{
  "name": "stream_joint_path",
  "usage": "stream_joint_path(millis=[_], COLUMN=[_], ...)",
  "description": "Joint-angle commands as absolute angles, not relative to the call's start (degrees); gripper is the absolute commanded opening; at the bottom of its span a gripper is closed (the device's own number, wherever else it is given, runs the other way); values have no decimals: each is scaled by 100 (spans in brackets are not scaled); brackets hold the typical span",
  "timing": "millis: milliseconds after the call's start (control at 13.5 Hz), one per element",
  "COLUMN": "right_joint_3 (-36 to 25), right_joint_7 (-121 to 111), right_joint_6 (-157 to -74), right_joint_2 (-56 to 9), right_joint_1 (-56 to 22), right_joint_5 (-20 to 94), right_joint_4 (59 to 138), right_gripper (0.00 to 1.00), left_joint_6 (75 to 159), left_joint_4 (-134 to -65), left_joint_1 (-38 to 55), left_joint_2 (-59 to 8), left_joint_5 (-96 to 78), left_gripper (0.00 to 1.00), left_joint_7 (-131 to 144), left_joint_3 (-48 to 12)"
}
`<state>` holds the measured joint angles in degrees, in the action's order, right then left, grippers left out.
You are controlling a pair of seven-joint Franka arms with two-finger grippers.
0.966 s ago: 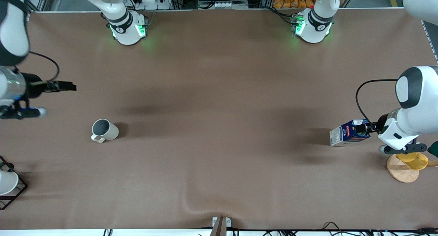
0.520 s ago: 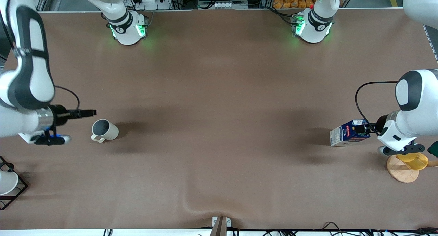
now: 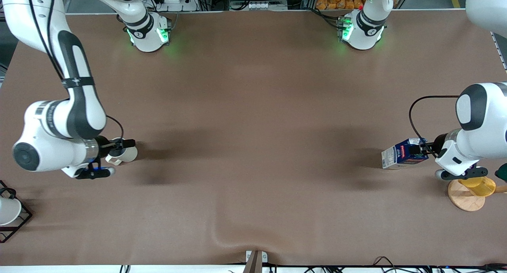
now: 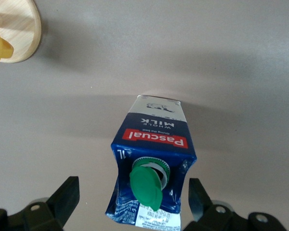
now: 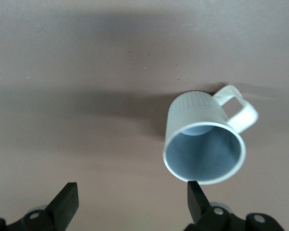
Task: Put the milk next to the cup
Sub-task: 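Grasp the milk carton with the left gripper while the right gripper reaches the mug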
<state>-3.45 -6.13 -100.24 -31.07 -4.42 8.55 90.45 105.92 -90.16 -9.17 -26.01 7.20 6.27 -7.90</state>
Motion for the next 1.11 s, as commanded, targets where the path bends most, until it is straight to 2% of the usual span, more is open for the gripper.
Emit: stream_joint_path(millis=[0, 297, 371, 446, 594, 743, 817, 891, 1040], right_joint_3=[-360, -360, -360, -352, -352, -352, -352, -352, -352], right_joint_7=[-554, -589, -641, -755, -1001, -1002, -1002, -1002, -993], right_joint_6=[-10274, -10572, -10608, -10634, -10687, -10696, -10705, -10696, -10679], right_joint_2=[-3050, -3199, -3269, -3313, -3322, -3322, -3322, -3322, -3270], right_joint_1=[-422, -361, -256, -177, -167, -167, -167, -176, -202], right_joint_5=[765, 765, 773, 773, 773, 773, 773, 773, 773], right_joint_4=[9474, 9501, 9501, 9501, 9501, 9501, 9501, 9501, 9483], right_gripper=[100, 100, 89, 74, 53, 19, 7, 0, 0], left_joint_6=[10617, 10644, 10644, 10644, 10652, 10652, 10652, 10652, 10652], left_joint_4=[-9070, -9097, -9097, -9097, -9123, -9123, -9140, -9158, -9158], left_joint_1=[-984, -993, -993, -993, -993, -993, -993, -993, -993], left_joint_2=[-2610, -2645, -2654, -2663, -2672, -2681, -2681, -2681, -2681], left_joint_5=[589, 554, 554, 554, 554, 554, 554, 554, 554], left_gripper=[100, 100, 100, 100, 100, 100, 99, 97, 92], left_joint_7=[483, 475, 483, 475, 475, 475, 475, 475, 475], left_joint_3=[-844, -844, -844, -844, -844, -844, -844, -844, -844])
